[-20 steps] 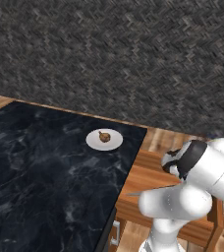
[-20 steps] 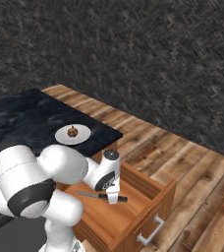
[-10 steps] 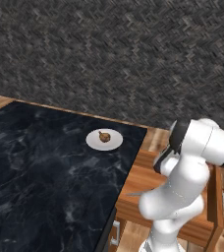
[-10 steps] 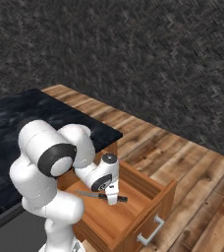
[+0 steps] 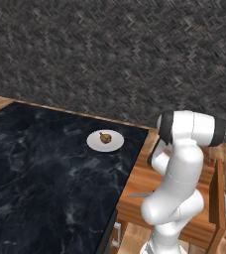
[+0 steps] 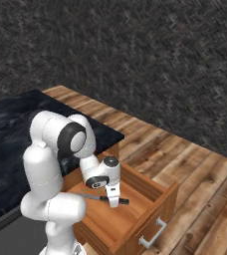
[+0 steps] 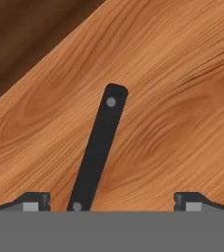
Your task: Pick up the knife from the drawer and place it on the cutting board. Then place the meat from the plate to the cutting board.
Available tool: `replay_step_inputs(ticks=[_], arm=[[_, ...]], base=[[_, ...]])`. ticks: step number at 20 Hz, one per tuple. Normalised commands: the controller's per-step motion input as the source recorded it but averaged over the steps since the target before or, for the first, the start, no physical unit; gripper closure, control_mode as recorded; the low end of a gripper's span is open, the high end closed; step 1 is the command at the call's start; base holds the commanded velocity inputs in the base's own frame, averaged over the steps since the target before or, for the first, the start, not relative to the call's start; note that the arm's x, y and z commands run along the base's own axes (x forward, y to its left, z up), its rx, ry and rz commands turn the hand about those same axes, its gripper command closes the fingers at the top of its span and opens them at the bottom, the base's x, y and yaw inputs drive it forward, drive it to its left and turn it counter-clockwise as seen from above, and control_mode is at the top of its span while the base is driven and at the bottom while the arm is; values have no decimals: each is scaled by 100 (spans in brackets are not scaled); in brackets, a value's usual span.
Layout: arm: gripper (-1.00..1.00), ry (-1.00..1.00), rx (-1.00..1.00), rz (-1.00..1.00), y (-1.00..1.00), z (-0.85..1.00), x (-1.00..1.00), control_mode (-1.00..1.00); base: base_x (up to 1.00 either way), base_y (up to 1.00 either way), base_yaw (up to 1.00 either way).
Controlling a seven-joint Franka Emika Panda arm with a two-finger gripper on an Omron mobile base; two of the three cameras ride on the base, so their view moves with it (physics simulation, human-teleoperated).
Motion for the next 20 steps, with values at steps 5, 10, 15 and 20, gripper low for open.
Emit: replay_step_inputs(ticks=[5,10,15,20], arm=[[-100,0,0,0,0,-24,5,-100],[-100,0,0,0,0,-28,0,-100],[-100,0,0,0,0,-22,4,-100],[-100,0,0,1,0,-7,13,-100]], base=[[0,0,0],[0,0,0],[0,0,0],[0,0,0]])
